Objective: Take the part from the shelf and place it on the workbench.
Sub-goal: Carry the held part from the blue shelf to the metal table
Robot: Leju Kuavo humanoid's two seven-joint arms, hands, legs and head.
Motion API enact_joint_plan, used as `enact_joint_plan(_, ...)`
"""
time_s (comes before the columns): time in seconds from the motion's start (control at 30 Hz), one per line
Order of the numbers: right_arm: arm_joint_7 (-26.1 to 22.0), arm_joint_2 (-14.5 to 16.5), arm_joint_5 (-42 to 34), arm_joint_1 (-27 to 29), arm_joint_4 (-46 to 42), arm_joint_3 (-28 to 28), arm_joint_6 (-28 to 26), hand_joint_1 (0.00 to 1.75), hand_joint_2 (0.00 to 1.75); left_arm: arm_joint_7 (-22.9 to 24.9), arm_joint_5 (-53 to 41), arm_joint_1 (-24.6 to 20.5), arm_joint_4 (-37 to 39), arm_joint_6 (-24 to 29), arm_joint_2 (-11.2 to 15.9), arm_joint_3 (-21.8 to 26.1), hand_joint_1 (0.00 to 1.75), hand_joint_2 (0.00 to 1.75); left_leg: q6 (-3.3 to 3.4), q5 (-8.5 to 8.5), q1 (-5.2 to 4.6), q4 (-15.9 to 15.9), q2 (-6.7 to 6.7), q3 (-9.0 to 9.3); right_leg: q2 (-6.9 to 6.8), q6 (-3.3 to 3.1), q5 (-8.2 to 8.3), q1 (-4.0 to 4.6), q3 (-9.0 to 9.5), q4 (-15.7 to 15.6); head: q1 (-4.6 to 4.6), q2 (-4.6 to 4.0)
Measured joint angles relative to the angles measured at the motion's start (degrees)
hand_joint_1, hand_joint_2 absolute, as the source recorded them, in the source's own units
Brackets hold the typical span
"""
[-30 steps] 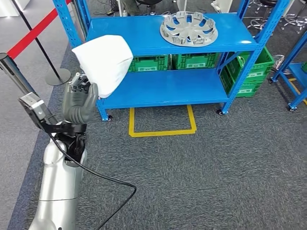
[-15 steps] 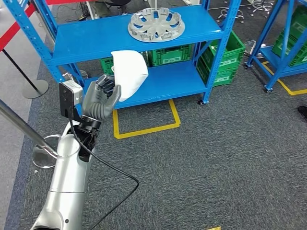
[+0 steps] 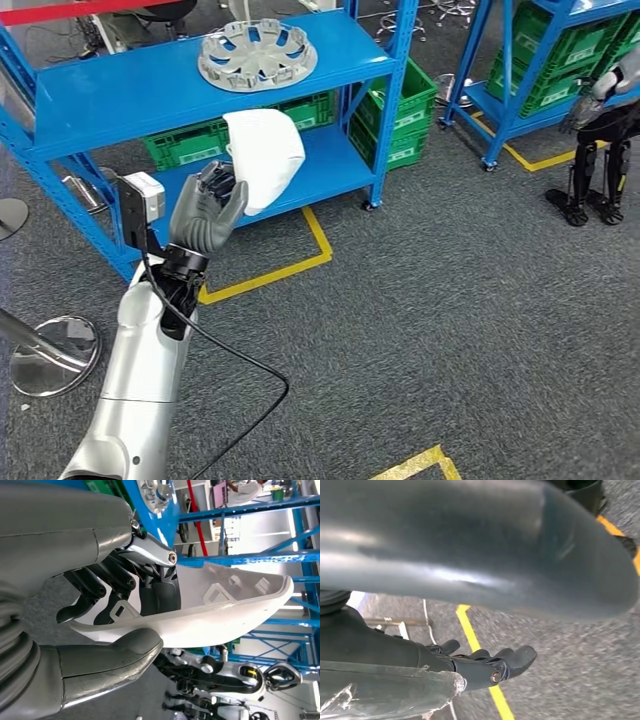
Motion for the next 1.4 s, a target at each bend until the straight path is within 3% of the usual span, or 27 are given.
enact_joint_plan(0.07,0.0,0.0,0.0,-0.1,0.0,0.0,-0.1,0.0,0.0,-0.1,-0.4,0.1,0.0,0.6,-0.1,0.0,1.75,1.75,0.43,0.15,-0.09,-0.2,1.48,0.08,-3.95,0.47,-3.23,0.28,-2.59,5.6,0.62,0.0)
enact_joint_plan(0.1,0.0,0.0,-0.1,-0.2,0.0,0.0,-0.1,0.0,0.0,-0.1,-0.6,0.2,0.0,0.7,-0.1,0.0,1.75,1.75,0.55,0.13,-0.22,-0.2,2.28,0.07,-5.25,0.65,-5.15,0.26,-4.34,9.6,0.86,0.0)
enact_joint_plan(0.17,0.0,0.0,-0.1,-0.3,0.0,0.0,-0.1,0.0,0.0,-0.2,-0.7,0.5,0.0,0.7,-0.1,0.1,1.75,1.75,0.61,0.08,-0.4,-0.2,3.92,0.08,-6.18,0.77,-6.97,0.21,-6.4,14.8,0.87,0.0)
enact_joint_plan(0.2,0.0,-0.1,-0.1,-0.3,0.0,0.0,-0.2,0.0,0.0,-0.2,-0.7,0.6,0.0,0.7,-0.1,0.1,1.75,1.75,0.61,0.05,-0.44,-0.2,4.66,0.1,-6.36,0.72,-6.35,0.23,-5.83,14.3,0.89,0.0)
enact_joint_plan(0.23,0.0,-0.1,-0.1,-0.3,0.0,0.0,-0.2,0.0,0.0,-0.2,-0.7,0.7,0.0,0.7,-0.1,0.1,1.75,1.75,0.55,0.0,-0.46,-0.2,5.39,0.16,-6.76,0.61,-4.9,0.27,-4.03,11.4,0.87,0.0)
enact_joint_plan(0.3,0.0,-0.1,-0.1,-0.4,0.0,0.0,-0.2,0.0,0.0,-0.2,-0.8,0.7,-0.1,0.7,-0.2,0.1,1.75,1.75,0.23,-0.2,-0.69,-0.1,6.64,0.35,-9.06,0.13,-2.03,0.6,0.81,3.4,0.9,0.0)
enact_joint_plan(0.37,-0.1,-0.1,-0.1,-0.6,0.0,0.0,-0.2,0.0,0.0,-0.1,-0.5,0.6,-0.2,0.6,-0.2,0.1,1.75,1.75,-0.25,-0.32,-1.06,0.0,7.71,0.47,-10.4,-0.63,-1.05,0.96,3.11,-0.7,0.8,0.0)
enact_joint_plan(0.43,-0.2,-0.1,0.0,-0.6,0.0,0.0,-0.2,0.0,0.0,0.2,2.2,0.7,-0.1,-0.9,-0.2,0.1,1.75,1.75,-0.75,-0.34,-1.18,0.0,8.87,0.55,-9.19,-1.4,-0.88,1.07,2.84,-1.0,0.72,0.0)
enact_joint_plan(0.47,-0.2,-0.1,0.0,-0.5,0.0,0.0,-0.2,0.0,0.0,0.3,4.2,0.7,0.0,-1.9,-0.1,0.0,1.75,1.75,-1.08,-0.59,-1.09,0.1,8.73,0.54,-8.49,-1.72,-0.71,0.99,2.71,-1.1,0.72,0.0)
enact_joint_plan(0.53,-0.4,-0.3,0.1,-0.4,0.0,0.0,-0.1,0.0,0.0,0.0,7.1,0.9,0.2,-2.7,0.2,-0.1,1.75,1.75,-1.7,-2.67,-0.87,2.7,6.42,-0.49,-7.12,-2.38,-0.31,0.69,2.55,-1.3,0.66,0.0)
enact_joint_plan(0.6,-0.6,-0.4,0.1,-0.6,0.0,0.0,0.0,0.0,0.0,-0.4,7.4,1.3,0.4,-2.2,0.7,-0.1,1.75,1.75,-1.99,-6.5,-0.72,9.7,3.57,-3.7,-5.58,-2.83,-0.01,0.5,2.29,-1.3,0.54,0.0)
enact_joint_plan(0.63,-0.6,-0.4,0.1,-0.6,0.0,0.0,0.0,0.0,0.0,-0.5,7.2,1.6,0.5,-1.8,1.0,-0.1,1.75,1.75,-2.03,-7.98,-0.71,13.5,3.0,-5.5,-4.7,-2.95,0.1,0.48,2.16,-1.3,0.49,0.0)
enact_joint_plan(0.67,-0.6,-0.4,0.1,-0.6,0.0,0.0,0.0,0.0,0.0,-0.5,6.9,1.8,0.5,-1.4,1.2,-0.1,1.75,1.75,-2.04,-8.5,-0.7,15.8,2.74,-6.72,-3.82,-2.97,0.2,0.47,2.05,-1.3,0.48,0.0)
enact_joint_plan(0.7,-0.6,-0.4,0.0,-0.4,0.0,0.0,0.0,0.0,0.0,-0.5,6.5,2.0,0.6,-1.1,1.3,-0.2,1.75,1.75,-2.01,-7.9,-0.68,16.1,2.62,-6.98,-2.98,-2.91,0.3,0.45,1.97,-1.3,0.49,0.0)
enact_joint_plan(0.77,-0.6,-0.4,0.0,-0.3,0.0,0.0,0.0,0.0,0.0,-0.5,5.9,2.1,0.6,-0.6,1.5,-0.5,1.75,1.75,-1.94,-4.2,-0.48,10.7,1.58,-4.32,-1.35,-2.6,0.52,0.31,1.92,-1.3,0.48,0.0)
enact_joint_plan(0.83,-0.6,-0.4,0.0,-0.4,0.0,0.0,0.0,0.0,0.0,-0.6,5.5,2.2,0.6,-0.4,1.5,-0.9,1.75,1.75,-1.94,-1.38,0.04,3.5,-1.47,-0.71,0.16,-2.08,0.75,0.3,1.61,-1.1,0.52,0.0)
enact_joint_plan(0.87,-0.6,-0.4,0.0,-0.5,0.0,0.0,0.0,0.0,0.0,-0.7,5.2,2.3,0.5,-0.4,1.6,-1.0,1.75,1.75,-1.88,-1.0,0.2,1.4,-2.67,0.27,0.84,-1.72,0.9,0.25,1.34,-1.1,0.53,0.0)
enact_joint_plan(0.9,-0.7,-0.4,0.0,-0.4,0.0,0.0,0.0,0.0,0.0,-0.9,4.9,2.4,0.5,-0.4,1.6,-1.2,1.75,1.75,-1.67,-1.07,0.2,0.6,-3.1,0.61,1.51,-1.31,1.09,0.16,1.06,-1.1,0.52,0.0)
enact_joint_plan(0.97,-0.7,-0.5,-0.1,-0.1,0.0,0.0,0.0,0.0,0.0,-1.4,4.4,2.7,0.4,-0.4,1.6,-1.6,1.75,1.75,-0.9,-0.89,0.09,0.3,-1.9,0.66,2.3,-0.5,1.49,-0.13,0.55,-1.5,0.45,0.0)
enact_joint_plan(1.03,-0.7,-0.5,-0.1,0.2,0.0,0.0,0.0,0.0,0.0,-1.7,4.0,2.9,0.1,-0.3,1.5,-1.9,1.75,1.75,-0.1,-0.54,0.13,-0.1,-0.42,0.73,-0.44,0.02,0.28,0.06,-0.63,0.4,0.86,0.0)
enact_joint_plan(1.1,-0.7,-0.6,-0.1,0.0,0.0,0.0,0.0,0.0,0.0,-1.9,3.8,3.1,-0.2,-0.3,1.5,-2.1,1.75,1.75,0.34,-0.45,-0.05,-0.2,1.28,0.76,-4.55,0.37,-3.34,0.23,-3.63,7.0,1.32,0.0)
enact_joint_plan(1.17,-0.7,-0.6,-0.1,-0.2,0.0,0.0,0.0,0.0,0.0,-1.9,3.5,3.4,-0.3,-0.2,1.6,-2.1,1.75,1.75,0.48,-0.51,-0.25,-0.2,3.1,0.76,-6.0,0.6,-6.23,0.16,-6.6,14.0,1.36,0.0)
enact_joint_plan(1.2,-0.7,-0.6,-0.1,-0.2,0.0,0.0,0.0,0.0,0.0,-1.9,3.4,3.5,-0.3,-0.1,1.6,-2.1,1.75,1.75,0.5,-0.56,-0.29,-0.2,3.95,0.78,-6.2,0.62,-6.29,0.16,-6.83,15.0,1.38,0.0)
enact_joint_plan(1.23,-0.7,-0.6,0.0,-0.1,0.0,0.0,0.0,0.0,0.0,-1.9,3.2,3.6,-0.3,0.0,1.6,-2.1,1.75,1.75,0.45,-0.62,-0.3,-0.1,4.72,0.82,-6.43,0.59,-5.36,0.17,-5.83,13.6,1.38,0.0)
enact_joint_plan(1.27,-0.7,-0.6,0.0,-0.1,0.0,0.0,0.0,0.0,0.0,-1.9,3.1,3.6,-0.4,0.0,1.6,-2.1,1.75,1.75,0.34,-0.72,-0.31,-0.1,5.46,0.92,-6.97,0.5,-3.78,0.2,-3.76,10.2,1.38,0.0)
enact_joint_plan(1.33,-0.7,-0.6,0.0,-0.2,0.0,0.0,0.0,0.0,0.0,-1.9,2.9,3.6,-0.7,0.1,1.6,-2.0,1.75,1.75,-0.13,-1.02,-0.56,0.0,6.75,1.15,-9.3,0.08,-1.33,0.49,0.8,2.4,1.36,0.0)
enact_joint_plan(1.4,-0.8,-0.6,0.1,-0.4,0.0,0.0,0.0,0.0,0.0,-1.9,2.8,3.6,-0.9,0.1,1.6,-2.0,1.75,1.75,-0.67,-1.22,-0.92,0.0,7.83,1.29,-10.16,-0.66,-0.75,0.81,2.52,-0.8,1.23,0.0)
